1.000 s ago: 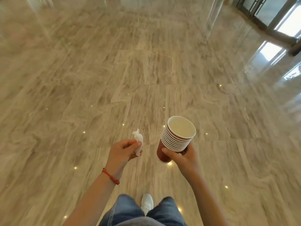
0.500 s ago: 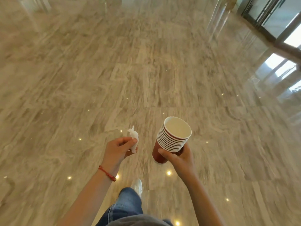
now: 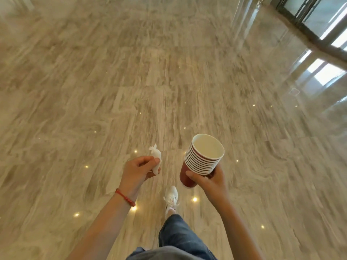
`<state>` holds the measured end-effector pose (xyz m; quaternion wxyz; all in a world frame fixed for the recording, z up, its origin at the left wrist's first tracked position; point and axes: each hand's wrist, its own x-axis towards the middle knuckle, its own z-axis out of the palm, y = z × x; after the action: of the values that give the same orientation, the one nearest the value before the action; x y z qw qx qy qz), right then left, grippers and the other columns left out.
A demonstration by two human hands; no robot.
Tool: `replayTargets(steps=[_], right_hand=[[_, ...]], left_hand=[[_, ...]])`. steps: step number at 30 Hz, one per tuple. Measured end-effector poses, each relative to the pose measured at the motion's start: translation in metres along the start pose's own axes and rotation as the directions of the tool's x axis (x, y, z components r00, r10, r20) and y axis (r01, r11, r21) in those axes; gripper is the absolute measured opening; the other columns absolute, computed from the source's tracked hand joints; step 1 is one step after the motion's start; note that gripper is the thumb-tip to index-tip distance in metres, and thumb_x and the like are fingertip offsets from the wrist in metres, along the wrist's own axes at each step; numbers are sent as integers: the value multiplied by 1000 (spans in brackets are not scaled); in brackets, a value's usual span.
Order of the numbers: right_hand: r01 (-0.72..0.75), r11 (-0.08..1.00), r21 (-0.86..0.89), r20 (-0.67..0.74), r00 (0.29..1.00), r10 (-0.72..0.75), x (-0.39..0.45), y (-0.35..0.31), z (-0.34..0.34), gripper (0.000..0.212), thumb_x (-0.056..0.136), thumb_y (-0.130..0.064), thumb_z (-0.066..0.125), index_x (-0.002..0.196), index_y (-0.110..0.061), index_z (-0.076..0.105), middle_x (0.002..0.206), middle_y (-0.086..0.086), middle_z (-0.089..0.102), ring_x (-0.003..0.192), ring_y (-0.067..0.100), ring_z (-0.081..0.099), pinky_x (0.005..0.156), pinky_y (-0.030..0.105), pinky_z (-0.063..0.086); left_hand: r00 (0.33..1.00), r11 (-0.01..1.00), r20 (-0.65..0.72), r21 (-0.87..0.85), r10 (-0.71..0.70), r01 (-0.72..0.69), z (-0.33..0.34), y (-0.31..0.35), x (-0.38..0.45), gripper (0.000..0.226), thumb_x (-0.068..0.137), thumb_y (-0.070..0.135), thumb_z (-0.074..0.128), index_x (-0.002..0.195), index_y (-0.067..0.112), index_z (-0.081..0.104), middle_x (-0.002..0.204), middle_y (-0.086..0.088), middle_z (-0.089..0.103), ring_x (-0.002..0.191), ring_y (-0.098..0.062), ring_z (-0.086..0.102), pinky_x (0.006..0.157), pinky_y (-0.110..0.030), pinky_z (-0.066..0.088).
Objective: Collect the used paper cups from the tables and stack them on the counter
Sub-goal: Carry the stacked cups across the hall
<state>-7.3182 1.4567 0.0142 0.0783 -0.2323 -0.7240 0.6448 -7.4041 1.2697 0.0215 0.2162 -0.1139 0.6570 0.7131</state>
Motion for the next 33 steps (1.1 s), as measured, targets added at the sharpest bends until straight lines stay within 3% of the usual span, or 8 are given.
replayTargets(steps=[9,13,21,29,33], right_hand=[[-24,1000,13,65,998,23,238,-62,4,55,64,-17,85,112,-23,58,101,-5,71,96,11,66,82,34,54],[-61,998,-2,61,996,61,335,-75,20,57,63,-21,86,112,-26,58,99,-10,71,94,5,66,77,26,53],[-27,999,27,22,999,27,556,-118,64,54,65,-9,83,111,-19,57,97,-6,70,90,3,66,72,16,53],[-22,1000,-4,4,1000,22,748,-175,84,54,62,-17,86,106,-30,57,96,-14,70,92,4,66,72,19,54],[-56,998,12,-18,998,56,845,-185,85,64,57,-28,87,113,-22,57,98,-9,70,94,7,66,74,24,55]], left_hand=[[998,999,-54,-1,39,-39,64,115,203,5,78,5,68,78,0,69,64,-5,69,62,-16,68,58,-20,54],[997,1000,-71,-22,16,-18,82,153,294,5,78,5,68,76,0,69,64,-6,69,63,-18,69,58,-21,55],[999,999,-45,-34,8,-10,110,241,509,6,79,6,68,75,1,68,71,-9,69,65,-15,68,58,-19,54],[1000,1000,-5,16,26,-26,141,349,686,6,79,6,67,78,0,70,73,-9,70,65,-17,69,59,-20,54],[1000,1000,-8,14,4,-4,168,381,772,6,78,7,68,74,4,71,69,-5,70,65,-17,68,60,-22,55]])
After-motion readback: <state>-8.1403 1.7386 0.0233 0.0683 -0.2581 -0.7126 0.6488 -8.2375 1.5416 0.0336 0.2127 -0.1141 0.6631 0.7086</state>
